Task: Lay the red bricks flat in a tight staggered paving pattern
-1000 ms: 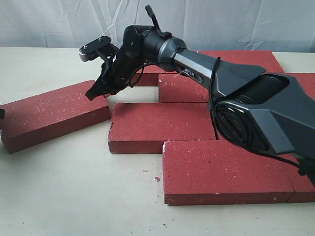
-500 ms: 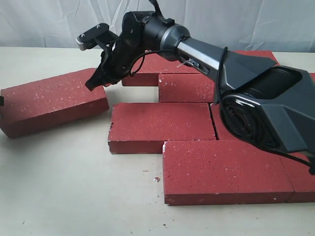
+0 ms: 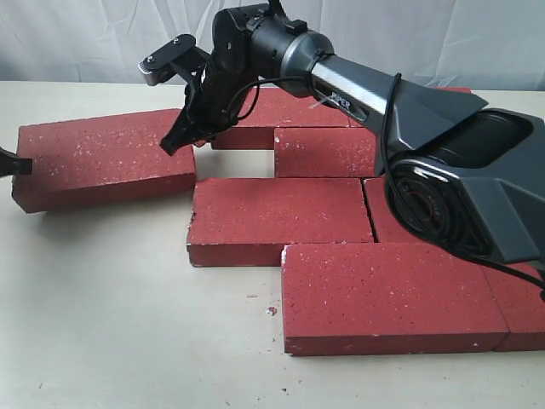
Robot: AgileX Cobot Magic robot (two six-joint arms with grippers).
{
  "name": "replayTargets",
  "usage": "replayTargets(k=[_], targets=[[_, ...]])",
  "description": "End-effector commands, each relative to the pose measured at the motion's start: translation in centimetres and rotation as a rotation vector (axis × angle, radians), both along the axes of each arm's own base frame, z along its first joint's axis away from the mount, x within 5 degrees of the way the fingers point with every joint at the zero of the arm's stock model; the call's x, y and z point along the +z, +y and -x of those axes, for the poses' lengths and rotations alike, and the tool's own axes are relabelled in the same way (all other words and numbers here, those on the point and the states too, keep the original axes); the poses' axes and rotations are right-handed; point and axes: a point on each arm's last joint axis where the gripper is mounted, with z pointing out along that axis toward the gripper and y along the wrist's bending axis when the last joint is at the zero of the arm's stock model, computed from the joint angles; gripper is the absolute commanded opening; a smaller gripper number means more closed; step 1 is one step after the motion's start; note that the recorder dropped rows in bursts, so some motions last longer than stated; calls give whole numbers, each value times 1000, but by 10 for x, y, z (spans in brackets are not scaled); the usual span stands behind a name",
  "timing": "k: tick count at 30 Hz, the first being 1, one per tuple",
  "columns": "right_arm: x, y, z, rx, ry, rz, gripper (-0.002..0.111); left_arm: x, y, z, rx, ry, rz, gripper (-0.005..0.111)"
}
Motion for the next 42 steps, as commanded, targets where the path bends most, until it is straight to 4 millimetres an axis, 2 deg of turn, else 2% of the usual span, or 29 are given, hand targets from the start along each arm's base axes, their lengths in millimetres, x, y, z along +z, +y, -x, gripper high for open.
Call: replayTargets(k=[1, 9, 16, 23, 26, 30, 33, 36, 42], targets=[[3, 6, 6, 10, 21, -15, -1, 2, -11, -4, -66, -38, 54, 0], [1, 4, 8, 13, 43, 6, -1, -19, -9, -14, -70, 4, 77, 0], [-13, 10, 0, -6, -4, -41, -1, -11, -5, -25, -68, -30, 60, 0], [-20, 0, -4, -1, -47, 99, -1, -7, -7, -28, -94, -57, 82, 0], [-21, -1, -4, -3, -49, 106, -1, -7, -8, -28, -122, -69, 69, 0], [-22, 3, 1, -36, 26, 45, -1, -21, 0, -32, -86, -19, -2, 0], [-23, -1, 2, -29, 37, 94, -1, -30, -1, -35, -100, -10, 28, 0], [-19, -5, 1, -31, 15, 136, -1, -27, -6, -36, -134, -35, 69, 0], [-6, -5, 2, -33, 2, 121, -1, -29, -2, -36, -113, -21, 45, 0]])
